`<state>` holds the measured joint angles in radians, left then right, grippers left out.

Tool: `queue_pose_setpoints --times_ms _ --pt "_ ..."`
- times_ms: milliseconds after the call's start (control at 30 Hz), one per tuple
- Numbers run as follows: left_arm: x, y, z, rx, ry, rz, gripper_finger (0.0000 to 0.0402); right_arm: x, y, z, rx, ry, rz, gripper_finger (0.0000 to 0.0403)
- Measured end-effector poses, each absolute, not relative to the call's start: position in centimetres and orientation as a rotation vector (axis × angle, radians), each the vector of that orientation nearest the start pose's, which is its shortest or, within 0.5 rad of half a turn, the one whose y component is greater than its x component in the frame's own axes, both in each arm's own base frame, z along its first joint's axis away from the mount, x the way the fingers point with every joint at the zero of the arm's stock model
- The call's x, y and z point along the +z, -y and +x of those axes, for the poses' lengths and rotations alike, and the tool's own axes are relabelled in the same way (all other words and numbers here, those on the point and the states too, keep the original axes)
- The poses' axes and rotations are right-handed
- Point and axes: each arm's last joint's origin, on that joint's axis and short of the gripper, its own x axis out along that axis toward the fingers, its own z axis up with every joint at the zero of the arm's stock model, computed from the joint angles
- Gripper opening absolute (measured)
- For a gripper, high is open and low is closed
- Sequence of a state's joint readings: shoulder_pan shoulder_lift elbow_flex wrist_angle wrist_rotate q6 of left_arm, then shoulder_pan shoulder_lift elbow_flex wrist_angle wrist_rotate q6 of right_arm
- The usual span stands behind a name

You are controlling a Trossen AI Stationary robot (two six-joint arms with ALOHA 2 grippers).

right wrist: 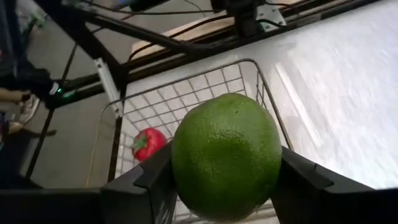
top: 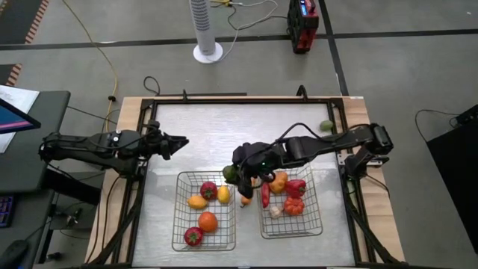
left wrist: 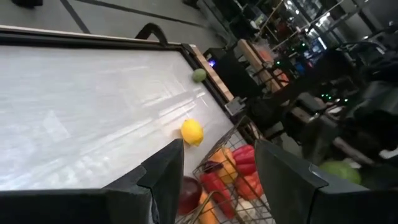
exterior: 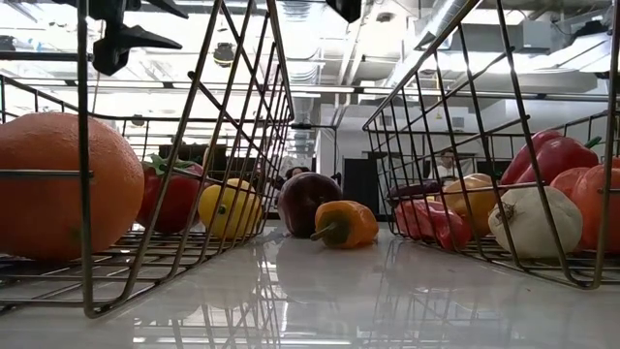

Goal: Sort produce into baskets
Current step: Put the left lime into the left brown wire basket, then put the lemon into the left brown wire basket

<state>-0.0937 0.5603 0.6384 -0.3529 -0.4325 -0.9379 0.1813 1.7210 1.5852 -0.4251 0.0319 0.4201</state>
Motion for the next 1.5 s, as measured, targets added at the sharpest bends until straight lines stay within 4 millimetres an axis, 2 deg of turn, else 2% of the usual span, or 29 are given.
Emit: queue_pose_setpoints --times_ms 200,367,433,667,767,867,1033,1133,1200,1333,1500 --pt "29.7 0.2 14.1 0.405 -0.093 -0.859 0.0183 31.0 -7.0 40.8 -0.010 -0.619 0.423 0.0234" --pt "29.3 0.5 14.8 0.337 -0.166 -0.825 0.0183 28.8 -7.1 42.4 0.059 -0.707 0.458 0.0250" --pt "29.2 0.5 14.8 0.320 -0.183 -0.823 0.0183 28.7 -7.0 42.9 0.093 -0.712 0.478 0.0264" --pt "29.3 0.5 14.7 0.316 -0.176 -0.817 0.0183 28.5 -6.1 42.7 0.091 -0.758 0.478 0.0318" --pt "29.2 0.6 14.8 0.310 -0.186 -0.809 0.0183 28.6 -4.8 41.8 0.041 -0.835 0.482 0.0333" --pt "29.2 0.6 14.8 0.310 -0.187 -0.809 0.0183 28.8 -2.7 39.7 -0.059 -0.980 0.493 0.0334" --pt "29.2 0.5 14.8 0.312 -0.195 -0.789 0.0183 29.3 0.8 35.9 -0.357 -1.196 0.430 0.0322" --pt "29.1 0.5 14.7 0.316 -0.200 -0.773 0.0183 28.9 2.7 34.4 -0.500 -1.293 0.421 0.0314" --pt "29.1 0.5 14.7 0.330 -0.197 -0.762 0.0183 28.0 4.2 33.8 -0.562 -1.338 0.516 0.0310" --pt "29.1 0.4 14.7 0.349 -0.187 -0.755 0.0183 25.0 6.7 32.6 -0.634 -1.429 0.722 0.0307" --pt "29.1 0.4 14.7 0.353 -0.187 -0.753 0.0183 21.7 8.5 31.6 -0.661 -1.426 0.898 0.0306"
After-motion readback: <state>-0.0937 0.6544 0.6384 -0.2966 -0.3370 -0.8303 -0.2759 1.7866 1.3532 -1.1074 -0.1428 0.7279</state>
